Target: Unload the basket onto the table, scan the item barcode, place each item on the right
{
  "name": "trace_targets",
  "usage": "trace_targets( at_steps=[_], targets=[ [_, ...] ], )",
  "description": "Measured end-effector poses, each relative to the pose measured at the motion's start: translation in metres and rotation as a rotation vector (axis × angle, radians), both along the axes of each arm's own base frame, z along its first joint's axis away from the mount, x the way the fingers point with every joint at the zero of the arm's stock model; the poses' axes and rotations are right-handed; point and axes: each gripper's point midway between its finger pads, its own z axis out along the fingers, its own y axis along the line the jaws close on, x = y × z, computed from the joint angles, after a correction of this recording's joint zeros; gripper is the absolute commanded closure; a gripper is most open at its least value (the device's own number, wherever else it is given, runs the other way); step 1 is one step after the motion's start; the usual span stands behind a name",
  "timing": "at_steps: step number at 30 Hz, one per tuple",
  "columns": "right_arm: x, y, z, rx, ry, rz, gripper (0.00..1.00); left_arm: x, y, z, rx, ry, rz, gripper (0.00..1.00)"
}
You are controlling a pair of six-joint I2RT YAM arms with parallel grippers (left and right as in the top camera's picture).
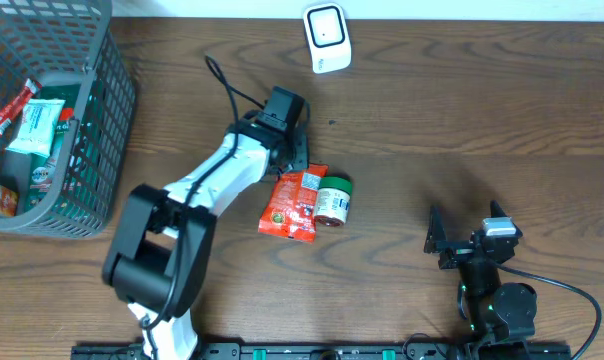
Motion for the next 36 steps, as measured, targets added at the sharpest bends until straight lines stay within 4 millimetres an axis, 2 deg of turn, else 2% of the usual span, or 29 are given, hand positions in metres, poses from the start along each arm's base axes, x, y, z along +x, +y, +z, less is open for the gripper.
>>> trace_targets(
  at_steps=[3, 10, 13, 16, 20, 24, 32, 36],
  targets=[
    [0.000, 0.000, 0.000, 0.000, 0.000, 0.000, 0.01, -0.004, -0.003, -0.008, 0.008, 0.021, -0.010, 0.81],
    [0.000, 0.000, 0.000, 0.000, 0.000, 0.000, 0.01, 0.000, 0.004, -0.005, 0.009, 0.014, 0.007, 0.81],
    [0.000, 0.000, 0.000, 0.000, 0.000, 0.000, 0.01, 0.006, 0.012, 0.015, -0.002, -0.027, 0.029, 0.81],
    [0.000, 0.000, 0.000, 0.000, 0.000, 0.000, 0.01, 0.008, 0.010, 0.041, -0.023, -0.078, 0.029, 0.81],
    [0.000, 0.000, 0.000, 0.000, 0.000, 0.000, 0.01, 0.005, 0.001, 0.051, -0.033, -0.096, 0.007, 0.81],
    [0.000, 0.000, 0.000, 0.000, 0.000, 0.000, 0.01, -0.003, -0.010, 0.040, -0.021, -0.069, -0.024, 0.81],
    [0.000, 0.000, 0.000, 0.000, 0.000, 0.000, 0.01, -0.016, -0.009, -0.011, 0.038, 0.047, -0.036, 0.80],
    [0.000, 0.000, 0.000, 0.000, 0.000, 0.000, 0.01, -0.016, -0.008, -0.013, 0.044, 0.049, -0.034, 0.80]
  ],
)
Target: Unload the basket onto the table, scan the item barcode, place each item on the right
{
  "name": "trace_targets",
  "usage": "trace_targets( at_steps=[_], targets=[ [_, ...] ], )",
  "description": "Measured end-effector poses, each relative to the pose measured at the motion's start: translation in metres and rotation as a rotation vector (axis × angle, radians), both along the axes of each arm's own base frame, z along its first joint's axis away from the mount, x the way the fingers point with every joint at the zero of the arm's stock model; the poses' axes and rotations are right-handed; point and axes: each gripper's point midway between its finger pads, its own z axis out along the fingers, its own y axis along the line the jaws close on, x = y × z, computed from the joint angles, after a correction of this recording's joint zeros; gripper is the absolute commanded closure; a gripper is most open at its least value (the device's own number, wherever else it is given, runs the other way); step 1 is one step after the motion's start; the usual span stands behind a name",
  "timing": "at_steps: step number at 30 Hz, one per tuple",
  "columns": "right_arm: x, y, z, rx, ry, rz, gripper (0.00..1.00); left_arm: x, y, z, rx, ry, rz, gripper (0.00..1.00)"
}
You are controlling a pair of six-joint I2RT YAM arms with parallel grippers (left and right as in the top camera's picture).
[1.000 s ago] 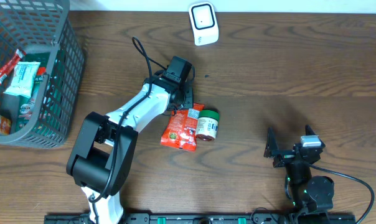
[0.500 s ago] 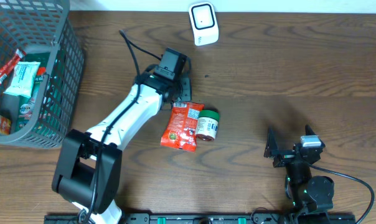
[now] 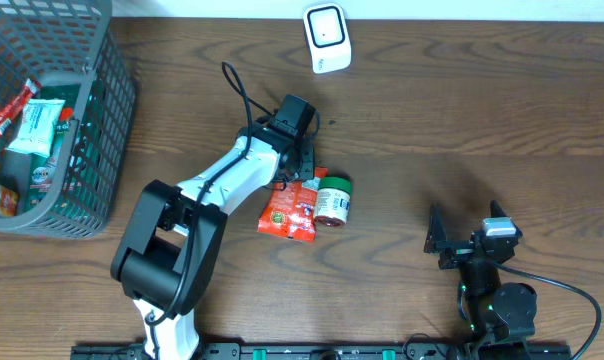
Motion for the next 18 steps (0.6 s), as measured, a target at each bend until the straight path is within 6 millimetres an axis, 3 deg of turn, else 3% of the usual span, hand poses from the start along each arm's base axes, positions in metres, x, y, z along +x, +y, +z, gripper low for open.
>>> trace_targets(
  at_steps=[5, 9, 10, 11, 13, 18],
  targets=[
    [0.000, 0.000, 0.000, 0.000, 0.000, 0.000, 0.01, 0.002, 0.009, 0.010, 0.028, -0.024, 0.016, 0.76],
    [0.000, 0.000, 0.000, 0.000, 0.000, 0.000, 0.01, 0.010, 0.015, 0.047, 0.014, -0.111, 0.034, 0.75],
    [0.000, 0.000, 0.000, 0.000, 0.000, 0.000, 0.01, 0.009, 0.016, 0.057, 0.011, -0.128, 0.038, 0.78],
    [0.000, 0.000, 0.000, 0.000, 0.000, 0.000, 0.01, 0.008, 0.018, 0.065, 0.011, -0.136, 0.041, 0.89],
    [0.000, 0.000, 0.000, 0.000, 0.000, 0.000, 0.01, 0.004, 0.021, 0.074, 0.016, -0.139, 0.040, 0.93],
    [0.000, 0.000, 0.000, 0.000, 0.000, 0.000, 0.01, -0.018, 0.029, 0.058, 0.059, -0.043, 0.029, 0.93]
  ],
)
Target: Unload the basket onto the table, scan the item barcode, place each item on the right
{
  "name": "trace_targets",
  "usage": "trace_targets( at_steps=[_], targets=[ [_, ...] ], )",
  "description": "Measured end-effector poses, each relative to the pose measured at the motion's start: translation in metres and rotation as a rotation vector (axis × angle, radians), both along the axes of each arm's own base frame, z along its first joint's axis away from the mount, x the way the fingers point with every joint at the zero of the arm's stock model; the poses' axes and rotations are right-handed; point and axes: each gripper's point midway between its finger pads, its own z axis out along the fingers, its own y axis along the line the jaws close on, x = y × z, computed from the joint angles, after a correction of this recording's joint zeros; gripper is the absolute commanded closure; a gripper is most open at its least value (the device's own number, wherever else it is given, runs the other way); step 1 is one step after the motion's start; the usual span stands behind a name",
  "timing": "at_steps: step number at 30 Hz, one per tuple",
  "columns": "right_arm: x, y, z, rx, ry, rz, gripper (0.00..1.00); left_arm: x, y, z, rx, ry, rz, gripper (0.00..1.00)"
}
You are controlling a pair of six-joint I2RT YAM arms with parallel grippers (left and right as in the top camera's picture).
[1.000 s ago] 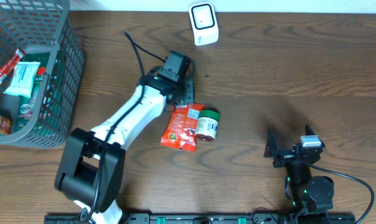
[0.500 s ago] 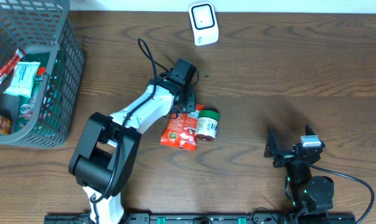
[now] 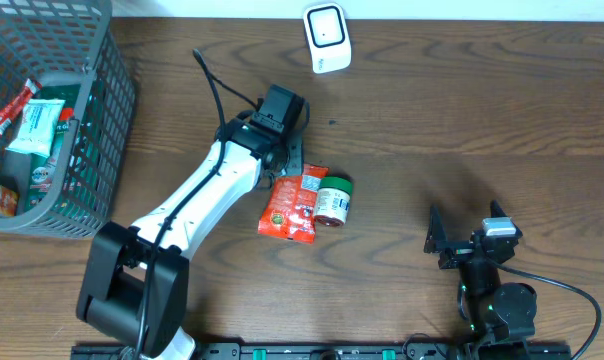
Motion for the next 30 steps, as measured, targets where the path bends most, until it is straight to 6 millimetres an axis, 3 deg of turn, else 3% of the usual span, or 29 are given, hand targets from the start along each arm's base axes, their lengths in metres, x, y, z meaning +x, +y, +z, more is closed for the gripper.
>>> trace_targets(
  at_steps=[8, 15, 18, 19, 22, 23, 26, 30],
  targets=[
    [0.000, 0.000, 0.000, 0.000, 0.000, 0.000, 0.01, -0.046, 0.006, -0.049, 0.033, 0.162, -0.033, 0.92],
    [0.000, 0.000, 0.000, 0.000, 0.000, 0.000, 0.01, -0.049, 0.007, -0.054, 0.032, 0.170, -0.033, 0.93],
    [0.000, 0.000, 0.000, 0.000, 0.000, 0.000, 0.01, -0.048, 0.009, -0.049, 0.034, 0.172, -0.035, 0.74],
    [0.000, 0.000, 0.000, 0.000, 0.000, 0.000, 0.01, -0.048, 0.010, -0.045, 0.036, 0.177, -0.037, 0.73],
    [0.000, 0.000, 0.000, 0.000, -0.001, 0.000, 0.01, -0.042, 0.018, -0.012, 0.047, 0.187, -0.035, 0.55],
    [0.000, 0.000, 0.000, 0.000, 0.000, 0.000, 0.01, -0.036, 0.023, 0.007, 0.052, 0.175, -0.034, 0.51],
    [0.000, 0.000, 0.000, 0.000, 0.000, 0.000, 0.01, -0.012, 0.046, 0.077, 0.073, 0.104, 0.001, 0.33],
    [0.000, 0.000, 0.000, 0.000, 0.000, 0.000, 0.01, 0.029, 0.108, 0.189, 0.107, -0.148, 0.149, 0.25]
  ],
)
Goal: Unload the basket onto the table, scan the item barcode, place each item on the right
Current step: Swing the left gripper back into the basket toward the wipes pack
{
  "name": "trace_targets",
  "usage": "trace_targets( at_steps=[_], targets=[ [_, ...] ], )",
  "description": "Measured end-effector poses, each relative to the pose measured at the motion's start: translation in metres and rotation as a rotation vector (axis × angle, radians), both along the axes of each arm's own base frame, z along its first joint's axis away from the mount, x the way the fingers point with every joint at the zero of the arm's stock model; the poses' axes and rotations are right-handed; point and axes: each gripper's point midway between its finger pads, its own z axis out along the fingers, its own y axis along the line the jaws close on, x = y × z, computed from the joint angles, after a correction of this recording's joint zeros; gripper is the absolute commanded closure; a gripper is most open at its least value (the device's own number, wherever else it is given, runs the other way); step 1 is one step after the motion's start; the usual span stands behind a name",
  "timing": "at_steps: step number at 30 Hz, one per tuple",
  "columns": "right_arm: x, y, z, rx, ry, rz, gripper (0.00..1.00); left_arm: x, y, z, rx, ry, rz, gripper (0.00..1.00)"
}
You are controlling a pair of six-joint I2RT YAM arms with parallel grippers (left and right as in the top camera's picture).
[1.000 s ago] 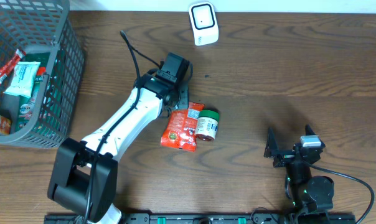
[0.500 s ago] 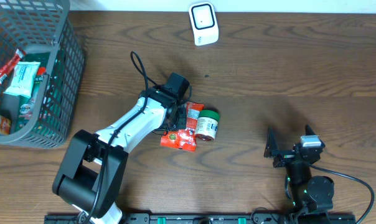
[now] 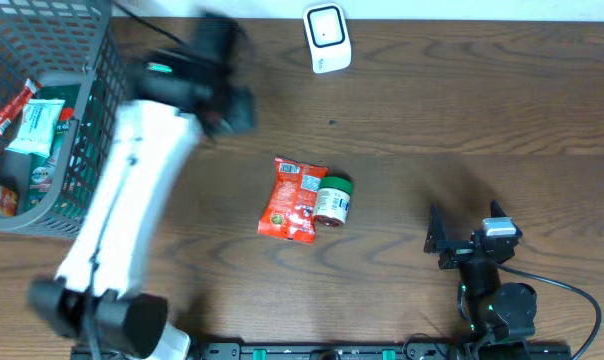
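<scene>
A red snack packet (image 3: 294, 198) lies flat mid-table with a small label near its top edge. A small green-lidded can (image 3: 333, 200) lies on its side against the packet's right edge. The white barcode scanner (image 3: 326, 38) stands at the table's far edge. My left gripper (image 3: 238, 106) is a dark motion blur up and left of the packet, near the basket. Nothing shows in it, and its jaws are too smeared to read. My right gripper (image 3: 440, 238) rests low at the front right, far from the items, and its jaw gap is not clear.
A grey mesh basket (image 3: 112, 110) with several packaged goods fills the far left corner, close beside my left arm. The arm's white link crosses the left part of the table. The scanner's cable side is out of view.
My left arm has moved from the packet's top edge up and to the left, toward the basket. The whole packet now shows. Packet, can and right arm have not moved.
My left gripper was at the packet's upper left corner, then a little further right over its top edge, then back near the corner. Now it is away beside the basket, while packet and can lie where they were throughout.
</scene>
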Motion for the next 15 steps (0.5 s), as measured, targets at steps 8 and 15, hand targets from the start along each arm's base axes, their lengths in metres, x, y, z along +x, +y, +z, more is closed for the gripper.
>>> trace_targets(
  at_steps=[8, 15],
  targets=[
    [0.000, 0.000, 0.000, 0.000, 0.000, 0.000, 0.01, 0.017, 0.155, 0.106, 0.134, -0.342, 0.388, 0.13],
    [0.000, 0.000, 0.000, 0.000, 0.000, 0.000, 0.01, 0.022, 0.252, 0.077, 0.239, -0.271, 0.544, 0.03]
  ],
)
